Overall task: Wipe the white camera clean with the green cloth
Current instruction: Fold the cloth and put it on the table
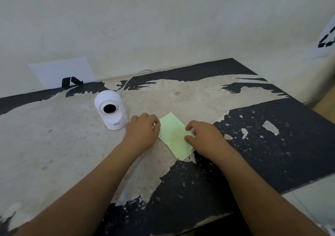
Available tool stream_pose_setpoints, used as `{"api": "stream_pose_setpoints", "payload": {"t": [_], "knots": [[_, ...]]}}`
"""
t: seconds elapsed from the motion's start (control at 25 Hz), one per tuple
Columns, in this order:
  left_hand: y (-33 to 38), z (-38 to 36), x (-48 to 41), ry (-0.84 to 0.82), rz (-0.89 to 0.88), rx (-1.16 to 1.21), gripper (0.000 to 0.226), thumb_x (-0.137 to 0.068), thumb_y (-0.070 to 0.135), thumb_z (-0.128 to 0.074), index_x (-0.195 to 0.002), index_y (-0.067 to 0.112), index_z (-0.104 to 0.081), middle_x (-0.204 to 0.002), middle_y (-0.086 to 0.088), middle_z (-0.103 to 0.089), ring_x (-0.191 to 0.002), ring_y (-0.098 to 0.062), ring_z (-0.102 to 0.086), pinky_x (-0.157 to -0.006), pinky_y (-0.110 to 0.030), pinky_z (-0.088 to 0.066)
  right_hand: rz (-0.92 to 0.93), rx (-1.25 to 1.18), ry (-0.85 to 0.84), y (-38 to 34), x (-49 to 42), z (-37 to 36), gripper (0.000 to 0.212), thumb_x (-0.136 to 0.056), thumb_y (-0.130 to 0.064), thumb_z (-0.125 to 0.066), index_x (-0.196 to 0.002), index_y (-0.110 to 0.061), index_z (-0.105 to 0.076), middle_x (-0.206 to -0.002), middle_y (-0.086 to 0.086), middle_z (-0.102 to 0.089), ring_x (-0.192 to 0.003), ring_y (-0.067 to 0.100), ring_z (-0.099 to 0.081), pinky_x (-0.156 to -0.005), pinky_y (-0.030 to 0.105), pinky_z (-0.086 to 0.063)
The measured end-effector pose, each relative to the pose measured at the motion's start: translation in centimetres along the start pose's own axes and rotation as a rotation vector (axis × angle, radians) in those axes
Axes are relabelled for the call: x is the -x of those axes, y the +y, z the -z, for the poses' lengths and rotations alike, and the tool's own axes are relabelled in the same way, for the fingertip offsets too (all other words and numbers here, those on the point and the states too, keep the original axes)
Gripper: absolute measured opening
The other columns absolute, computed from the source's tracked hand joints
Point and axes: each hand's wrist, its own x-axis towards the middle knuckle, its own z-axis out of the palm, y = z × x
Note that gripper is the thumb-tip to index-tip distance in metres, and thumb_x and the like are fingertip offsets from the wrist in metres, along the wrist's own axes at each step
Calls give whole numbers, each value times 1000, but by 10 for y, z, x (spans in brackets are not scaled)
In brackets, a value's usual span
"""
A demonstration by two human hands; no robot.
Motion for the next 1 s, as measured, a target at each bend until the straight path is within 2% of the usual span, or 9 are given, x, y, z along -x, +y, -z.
{"api": "stream_pose_setpoints", "payload": {"t": [0.08, 0.12, 0.24, 0.32, 0.36, 0.48, 0.64, 0.8, 1.0], "knots": [[-7, -7, 13, -82, 7, -75, 31, -93, 40, -39, -114, 29, -60, -123, 5, -56, -112, -31, -43, -89, -43, -32, -15, 18, -40, -2, -2, 2, 15, -84, -37, -60, -88, -23, -59, -85, -7, -62, -84, 16, -59, -65, 30, -44], [-9, -9, 15, -96, -5, -91, 35, -94, 43, -38, -120, 30, -57, -130, 8, -52, -117, -30, -40, -92, -43, -29, -17, 36, -69, -4, -4, 3, 16, -83, -39, -60, -79, -24, -57, -80, -8, -61, -78, 14, -58, -61, 30, -43], [-8, -11, 8, -117, -64, -113, 43, -93, 48, -36, -130, 31, -49, -142, 10, -46, -128, -29, -33, -101, -45, -23, 7, 72, -89, -7, -15, 7, 22, -82, -42, -61, -73, -23, -55, -79, -7, -59, -74, 13, -55, -61, 31, -43], [-6, -12, 2, -125, -79, -97, 46, -93, 49, -38, -134, 30, -44, -146, 8, -43, -132, -30, -30, -106, -45, -19, 21, 52, -5, -9, -27, 5, 20, -84, -41, -58, -90, -22, -59, -94, -1, -62, -88, 21, -58, -74, 37, -48], [-6, -12, 0, -116, -74, -75, 48, -92, 48, -39, -136, 29, -42, -147, 7, -42, -134, -30, -29, -107, -45, -18, 16, 63, 28, -11, -34, 3, 27, -86, -42, -56, -104, -23, -59, -106, 3, -60, -97, 25, -56, -83, 40, -48], [-11, -13, 1, -60, -47, -79, 51, -88, 52, -45, -134, 28, -44, -147, 2, -40, -134, -30, -29, -109, -46, -18, 17, 217, 18, -12, -51, -10, 44, -87, -48, -48, -129, -33, -48, -129, 8, -48, -116, 32, -43, -96, 47, -34], [-17, -11, 0, -152, -36, -150, 63, -81, 66, -42, -135, 35, -41, -151, 1, -32, -138, -30, -20, -113, -53, -12, 41, 266, -109, -7, -61, -17, 47, -89, -54, -40, -135, -46, -40, -150, 2, -28, -131, 33, -25, -107, 50, -18], [-23, -8, 2, -189, -68, -133, 62, -84, 65, -37, -140, 37, -33, -156, 0, -23, -141, -30, -12, -114, -53, -6, 84, 323, -226, -2, -66, -11, 49, -92, -54, -36, -140, -53, -24, -162, -4, -2, -144, 36, -2, -114, 57, 6], [-27, -10, 7, -182, -138, -107, 71, -82, 66, -38, -144, 37, -23, -157, 1, -21, -142, -30, -13, -114, -54, -8, 151, 299, -194, -4, -53, -18, 64, -82, -68, -41, -141, -52, -21, -162, -6, -1, -146, 32, 1, -112, 58, 10]]}}
